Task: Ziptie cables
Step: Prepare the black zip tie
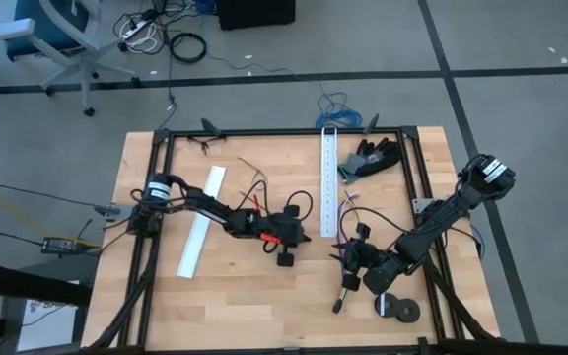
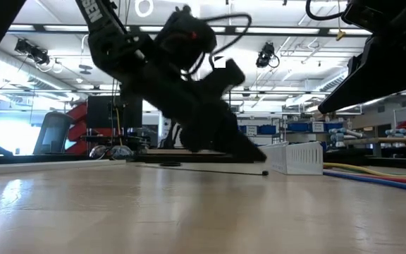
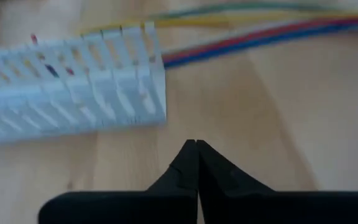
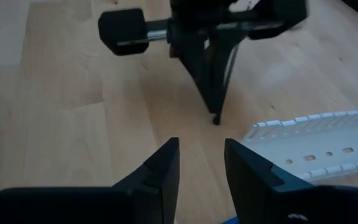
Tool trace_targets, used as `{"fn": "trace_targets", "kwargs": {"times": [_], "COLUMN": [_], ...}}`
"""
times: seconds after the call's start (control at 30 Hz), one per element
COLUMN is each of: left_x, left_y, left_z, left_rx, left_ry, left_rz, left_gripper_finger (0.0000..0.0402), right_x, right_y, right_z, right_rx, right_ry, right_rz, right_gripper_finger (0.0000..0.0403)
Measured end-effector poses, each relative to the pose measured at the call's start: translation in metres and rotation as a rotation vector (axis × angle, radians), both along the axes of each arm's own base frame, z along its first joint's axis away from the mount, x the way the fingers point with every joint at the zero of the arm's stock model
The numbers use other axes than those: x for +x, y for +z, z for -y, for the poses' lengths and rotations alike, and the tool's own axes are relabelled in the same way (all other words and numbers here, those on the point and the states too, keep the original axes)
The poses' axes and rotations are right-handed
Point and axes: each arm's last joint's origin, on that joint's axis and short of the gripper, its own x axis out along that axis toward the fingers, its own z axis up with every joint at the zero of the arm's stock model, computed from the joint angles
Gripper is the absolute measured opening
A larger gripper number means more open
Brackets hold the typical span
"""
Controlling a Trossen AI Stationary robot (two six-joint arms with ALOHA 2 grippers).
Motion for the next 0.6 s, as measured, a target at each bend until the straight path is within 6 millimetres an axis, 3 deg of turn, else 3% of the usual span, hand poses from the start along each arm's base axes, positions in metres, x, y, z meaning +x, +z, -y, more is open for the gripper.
{"fn": "trace_targets", "kwargs": {"times": [0.3,0.6], "left_x": [-0.004,-0.008], "left_y": [0.036,0.03], "left_z": [0.005,0.004], "left_rx": [0.033,0.01], "left_ry": [-0.045,0.019], "left_rz": [0.081,0.001], "left_gripper_finger": [0.0001,0.0035], "right_x": [-0.001,-0.001], "right_y": [-0.002,-0.001], "right_z": [0.001,0.001], "right_rx": [-0.02,-0.017], "right_ry": [-0.003,-0.002], "right_rz": [-0.018,-0.018], "right_gripper_finger": [0.0114,0.0114]}}
